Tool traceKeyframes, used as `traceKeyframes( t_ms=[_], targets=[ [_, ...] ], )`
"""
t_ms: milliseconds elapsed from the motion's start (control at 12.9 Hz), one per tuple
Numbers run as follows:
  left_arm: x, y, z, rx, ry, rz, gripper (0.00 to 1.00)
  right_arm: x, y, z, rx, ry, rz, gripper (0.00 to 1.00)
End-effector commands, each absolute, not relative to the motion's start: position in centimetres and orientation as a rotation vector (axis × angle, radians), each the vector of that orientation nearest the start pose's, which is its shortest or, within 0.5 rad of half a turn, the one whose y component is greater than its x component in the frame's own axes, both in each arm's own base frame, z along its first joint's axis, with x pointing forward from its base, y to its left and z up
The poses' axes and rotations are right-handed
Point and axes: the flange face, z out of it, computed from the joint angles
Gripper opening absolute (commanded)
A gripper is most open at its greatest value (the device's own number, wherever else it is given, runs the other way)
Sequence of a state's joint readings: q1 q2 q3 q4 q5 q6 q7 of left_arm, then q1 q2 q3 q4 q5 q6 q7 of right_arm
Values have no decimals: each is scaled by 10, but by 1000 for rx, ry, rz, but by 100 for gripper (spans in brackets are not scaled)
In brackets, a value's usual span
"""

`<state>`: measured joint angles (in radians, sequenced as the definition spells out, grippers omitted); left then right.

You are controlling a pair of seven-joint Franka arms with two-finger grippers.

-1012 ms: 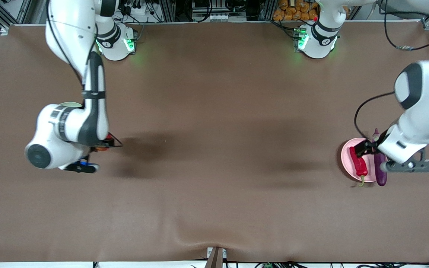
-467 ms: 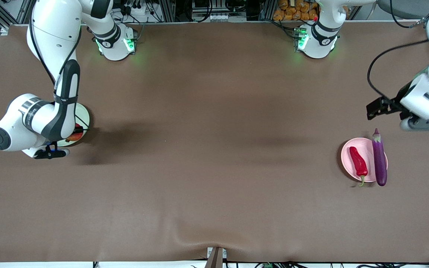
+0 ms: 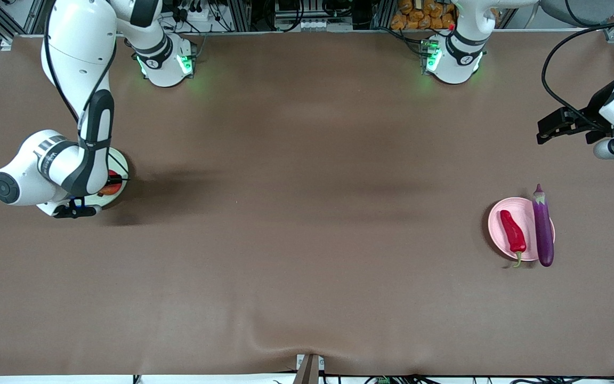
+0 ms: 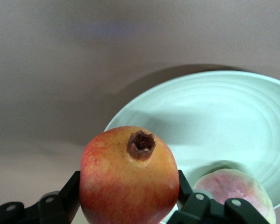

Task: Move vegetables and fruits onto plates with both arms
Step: 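Lower the pomegranate onto the green plate and open the right gripper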

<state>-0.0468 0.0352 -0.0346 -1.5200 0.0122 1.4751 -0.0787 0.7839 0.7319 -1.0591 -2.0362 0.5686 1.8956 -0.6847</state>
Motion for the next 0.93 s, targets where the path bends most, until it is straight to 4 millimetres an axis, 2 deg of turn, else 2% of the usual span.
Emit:
traceKeyframes(
  t_ms=[0, 78, 156, 233, 311, 545, 622, 700, 856],
  targets=[
    [549, -28, 636, -3155, -46, 116, 100, 518, -133, 206, -2978, -123, 607, 0],
    [549, -19, 640, -3174, -70, 103, 100, 513, -140, 201, -2962, -107, 612, 0],
    [549, -23, 646, -3179, -86, 85, 100, 512, -143, 193, -2942, -91, 611, 33],
    [549, -31, 656, -3178, -64, 49, 100, 511, -140, 184, -2913, -76, 605, 90],
    [548, -42, 658, -3154, -29, 41, 100, 511, -141, 182, -2902, -63, 604, 100],
    [548, -36, 657, -3093, -35, 53, 100, 518, -130, 187, -2902, -85, 596, 100],
    [556, -37, 638, -3080, -28, 108, 100, 530, -120, 198, -2885, -117, 596, 100],
    [570, -38, 617, -3072, -22, 168, 100, 546, -115, 216, -2850, -146, 603, 100],
    [569, -32, 619, -3087, -37, 165, 100, 587, -111, 266, -2842, -225, 557, 100]
  ],
)
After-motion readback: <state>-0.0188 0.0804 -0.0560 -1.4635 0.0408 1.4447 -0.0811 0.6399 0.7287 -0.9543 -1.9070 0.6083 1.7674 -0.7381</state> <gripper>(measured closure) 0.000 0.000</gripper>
